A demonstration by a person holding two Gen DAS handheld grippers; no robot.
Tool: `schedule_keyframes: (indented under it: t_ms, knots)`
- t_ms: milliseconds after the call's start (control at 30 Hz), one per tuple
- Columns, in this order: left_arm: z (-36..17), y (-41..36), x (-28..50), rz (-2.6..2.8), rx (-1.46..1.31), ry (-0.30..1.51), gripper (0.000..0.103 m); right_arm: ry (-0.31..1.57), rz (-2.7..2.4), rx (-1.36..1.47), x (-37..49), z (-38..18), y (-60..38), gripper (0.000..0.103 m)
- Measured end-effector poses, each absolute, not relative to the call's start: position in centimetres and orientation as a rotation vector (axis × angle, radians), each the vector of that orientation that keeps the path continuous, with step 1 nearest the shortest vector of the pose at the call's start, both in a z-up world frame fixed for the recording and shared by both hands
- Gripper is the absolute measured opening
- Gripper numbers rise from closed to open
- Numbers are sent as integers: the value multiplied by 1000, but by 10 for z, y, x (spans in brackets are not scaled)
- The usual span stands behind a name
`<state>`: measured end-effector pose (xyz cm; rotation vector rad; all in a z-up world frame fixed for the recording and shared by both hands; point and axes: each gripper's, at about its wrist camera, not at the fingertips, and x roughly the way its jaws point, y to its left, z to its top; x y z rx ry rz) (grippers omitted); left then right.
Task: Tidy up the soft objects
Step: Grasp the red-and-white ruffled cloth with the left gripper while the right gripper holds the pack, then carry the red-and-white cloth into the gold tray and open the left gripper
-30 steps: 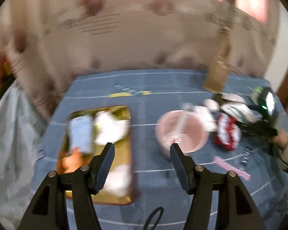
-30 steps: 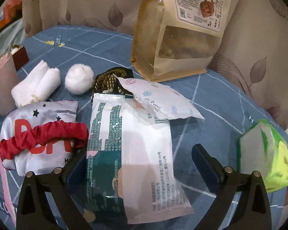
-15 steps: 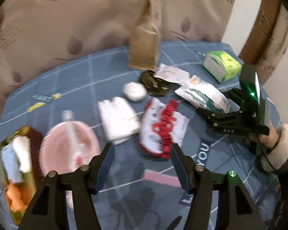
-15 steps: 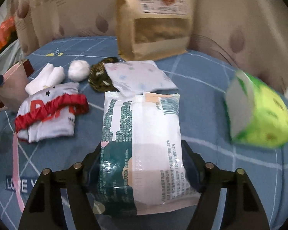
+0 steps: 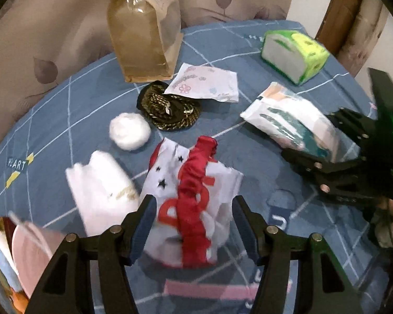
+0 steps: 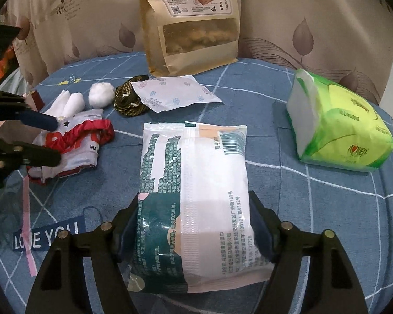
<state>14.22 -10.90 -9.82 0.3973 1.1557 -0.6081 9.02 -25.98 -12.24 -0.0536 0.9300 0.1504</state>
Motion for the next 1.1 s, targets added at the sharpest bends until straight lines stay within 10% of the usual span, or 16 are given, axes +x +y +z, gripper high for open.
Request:
schedule_keyframes:
  t_ms: [367,567,1100]
  knots:
    - [-127,-123,168,-558,384,1163,64,932,158,-51,88,-122,-262,74]
    - [-125,-118,168,-549,334,1176,21,933,157,-53,87,-122,-262,75]
    - [-98,-106,143,-578,253,1169,18,934,155,-58,88,-123,-260,75]
